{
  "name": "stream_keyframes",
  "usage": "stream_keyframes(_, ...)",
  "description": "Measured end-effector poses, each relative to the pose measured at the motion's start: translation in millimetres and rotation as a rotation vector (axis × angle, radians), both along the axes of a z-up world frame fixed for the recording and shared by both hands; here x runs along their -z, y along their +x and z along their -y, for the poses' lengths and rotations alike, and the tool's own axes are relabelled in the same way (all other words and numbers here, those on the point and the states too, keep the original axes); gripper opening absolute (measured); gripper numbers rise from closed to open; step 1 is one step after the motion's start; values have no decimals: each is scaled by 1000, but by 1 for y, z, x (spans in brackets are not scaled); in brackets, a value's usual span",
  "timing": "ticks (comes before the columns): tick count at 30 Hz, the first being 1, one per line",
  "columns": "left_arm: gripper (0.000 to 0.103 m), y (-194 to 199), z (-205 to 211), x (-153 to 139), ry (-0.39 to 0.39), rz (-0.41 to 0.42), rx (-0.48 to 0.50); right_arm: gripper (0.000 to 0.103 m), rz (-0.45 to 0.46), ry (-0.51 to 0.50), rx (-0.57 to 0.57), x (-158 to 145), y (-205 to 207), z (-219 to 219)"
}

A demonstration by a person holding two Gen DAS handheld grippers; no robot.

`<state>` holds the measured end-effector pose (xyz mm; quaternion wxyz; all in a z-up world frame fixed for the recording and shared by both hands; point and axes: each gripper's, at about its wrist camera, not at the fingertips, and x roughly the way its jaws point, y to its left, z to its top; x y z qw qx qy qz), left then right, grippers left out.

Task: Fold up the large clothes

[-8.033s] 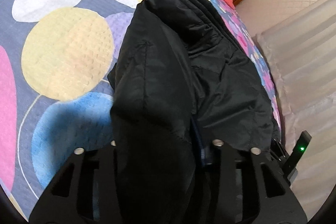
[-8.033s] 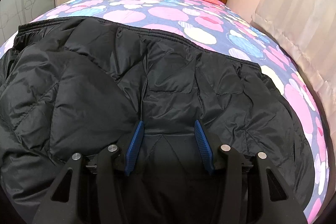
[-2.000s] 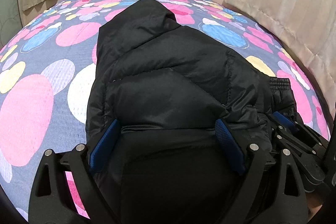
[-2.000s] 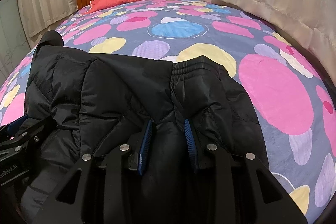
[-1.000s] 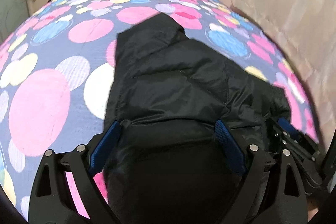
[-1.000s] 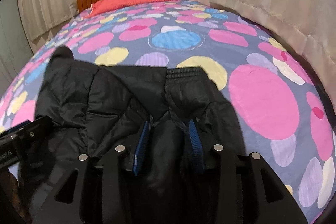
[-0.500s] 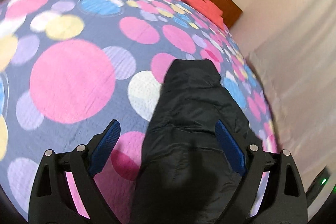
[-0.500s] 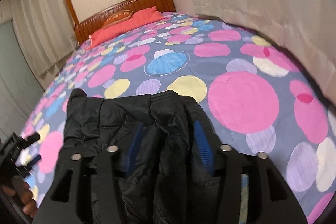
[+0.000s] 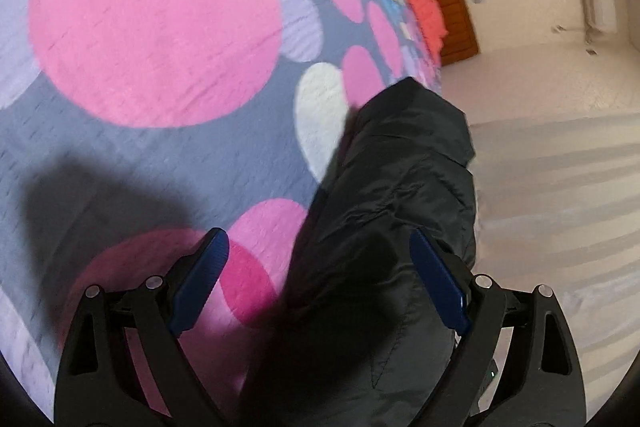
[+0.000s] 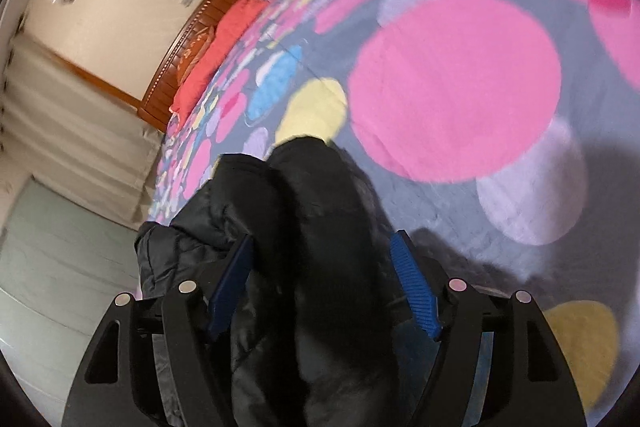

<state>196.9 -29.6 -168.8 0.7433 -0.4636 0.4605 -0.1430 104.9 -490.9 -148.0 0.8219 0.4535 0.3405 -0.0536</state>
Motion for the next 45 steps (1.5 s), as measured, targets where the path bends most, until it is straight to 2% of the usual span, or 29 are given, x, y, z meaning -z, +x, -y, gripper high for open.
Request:
stream_keyframes(3,92,6,13,-1,-19,23,66,72,51,165,-48,18,6,0)
stream_keyframes(4,92,9,19,0,-14,22,96,75,59,166,-58,18,7,-2)
stream_keyframes(6,92,14,32,2,-13,35,164,80,68,143,-108,14,11,-9)
stream_keyframes(11,92,20,39,7,-57,37,227,82,86,161,-191,14,12,-12)
stream_keyframes(12,92,22,43,7,-61,43,248,82,81,145,-209,14,13,-14)
stream_keyframes(15,93,25,53,6,-41,53,290,83,28,17,-255,12,21,-31)
stream_keyframes(17,93,28,59,5,-30,56,316,80,1,-38,-246,9,25,-42)
stream_keyframes(19,93,32,66,3,-19,58,344,51,-5,1,-254,15,27,-47)
stream_keyframes(22,86,32,71,0,-14,66,357,37,12,54,-257,22,26,-52)
stream_keyframes(24,81,31,75,-3,-11,75,361,33,26,87,-251,23,24,-55)
stream_keyframes(27,77,28,77,-9,-6,85,368,31,57,93,-257,16,23,-66)
stream_keyframes(34,76,37,70,-41,34,148,353,30,104,122,-296,3,35,-87)
stream_keyframes(39,76,52,40,-63,66,198,306,30,150,158,-349,-6,75,-114)
stream_keyframes(45,76,84,1,-75,100,201,229,30,153,176,-417,-7,129,-151)
